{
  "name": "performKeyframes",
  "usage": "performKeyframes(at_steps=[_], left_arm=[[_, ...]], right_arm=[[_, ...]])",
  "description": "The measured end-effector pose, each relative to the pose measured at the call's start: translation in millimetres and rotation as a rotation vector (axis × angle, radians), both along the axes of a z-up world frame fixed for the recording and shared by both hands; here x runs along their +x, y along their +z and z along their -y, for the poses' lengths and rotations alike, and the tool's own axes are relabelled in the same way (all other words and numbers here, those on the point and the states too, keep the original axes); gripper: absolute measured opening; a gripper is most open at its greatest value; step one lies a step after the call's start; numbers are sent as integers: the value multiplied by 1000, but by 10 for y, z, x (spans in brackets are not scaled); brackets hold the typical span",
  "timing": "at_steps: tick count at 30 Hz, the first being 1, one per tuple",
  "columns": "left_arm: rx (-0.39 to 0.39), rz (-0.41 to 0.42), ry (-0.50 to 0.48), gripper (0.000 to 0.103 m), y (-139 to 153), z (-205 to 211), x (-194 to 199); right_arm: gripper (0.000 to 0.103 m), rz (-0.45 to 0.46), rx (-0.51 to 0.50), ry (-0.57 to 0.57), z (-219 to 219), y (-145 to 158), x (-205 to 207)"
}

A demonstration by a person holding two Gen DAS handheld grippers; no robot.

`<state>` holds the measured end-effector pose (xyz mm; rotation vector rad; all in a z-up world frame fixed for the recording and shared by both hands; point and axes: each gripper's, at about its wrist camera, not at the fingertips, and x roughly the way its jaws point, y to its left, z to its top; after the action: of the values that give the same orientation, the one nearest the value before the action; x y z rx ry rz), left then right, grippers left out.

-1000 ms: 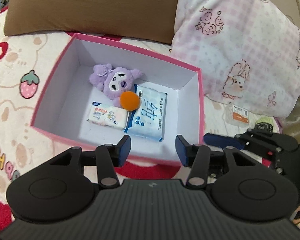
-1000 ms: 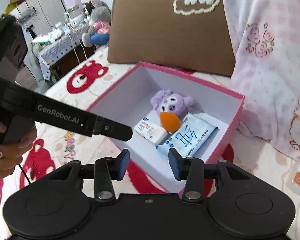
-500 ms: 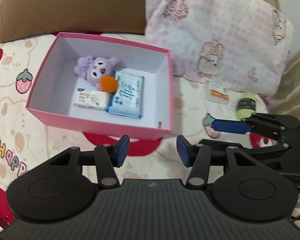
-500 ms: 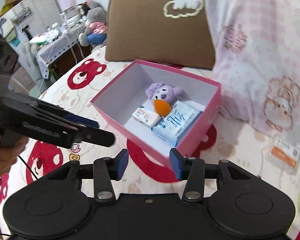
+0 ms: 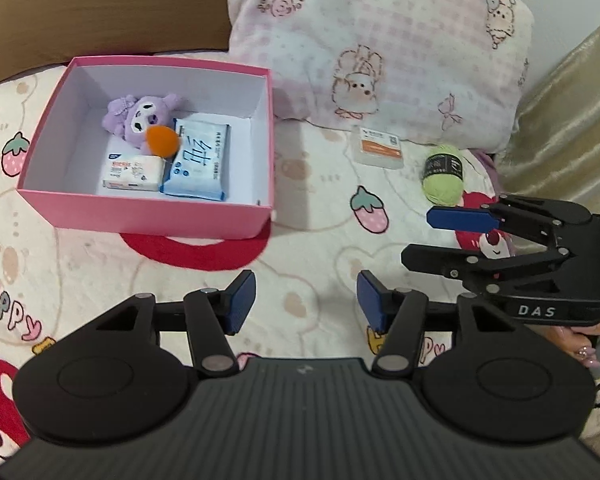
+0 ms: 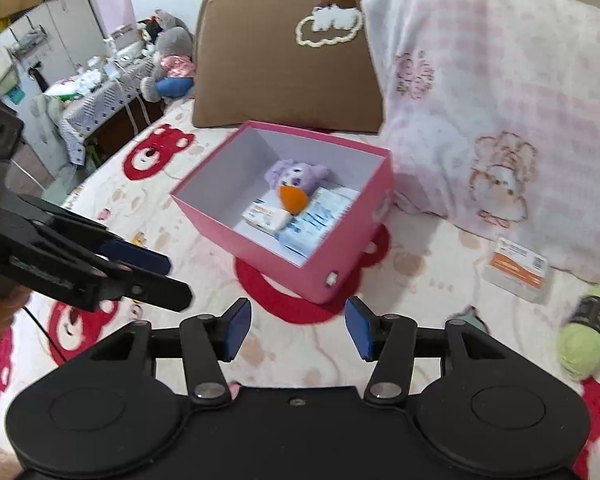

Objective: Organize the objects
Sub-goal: 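Withdraw both grippers from the pink box toward the clear plastic box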

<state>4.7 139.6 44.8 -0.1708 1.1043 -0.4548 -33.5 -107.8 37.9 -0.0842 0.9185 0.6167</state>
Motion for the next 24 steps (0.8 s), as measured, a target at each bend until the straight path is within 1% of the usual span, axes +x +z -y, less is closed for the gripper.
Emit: performKeyframes(at_steps=[6,9,14,16,19,24], left_arm=[[16,5,-75,61,44,253,-192],[7,26,-103,63,41,348,-330],[-29,15,-146,64,-27,488,-483],[-40,17,-157,66,-45,552,-506],[-46,17,-162,66,-82,654,-500],[-62,20,-157,67,-143,785,-451]], right_arm=[[62,-2,-18,-46,201,10,-194],[65,1,-34,-63,259,4,-291],[68,3,-72,-100,347,3,-421],[70,11,-86,-113,381,12,-469],[73,19,-95,-133,439,11,-523],[73,36,-127,-153,513,-37,-610]])
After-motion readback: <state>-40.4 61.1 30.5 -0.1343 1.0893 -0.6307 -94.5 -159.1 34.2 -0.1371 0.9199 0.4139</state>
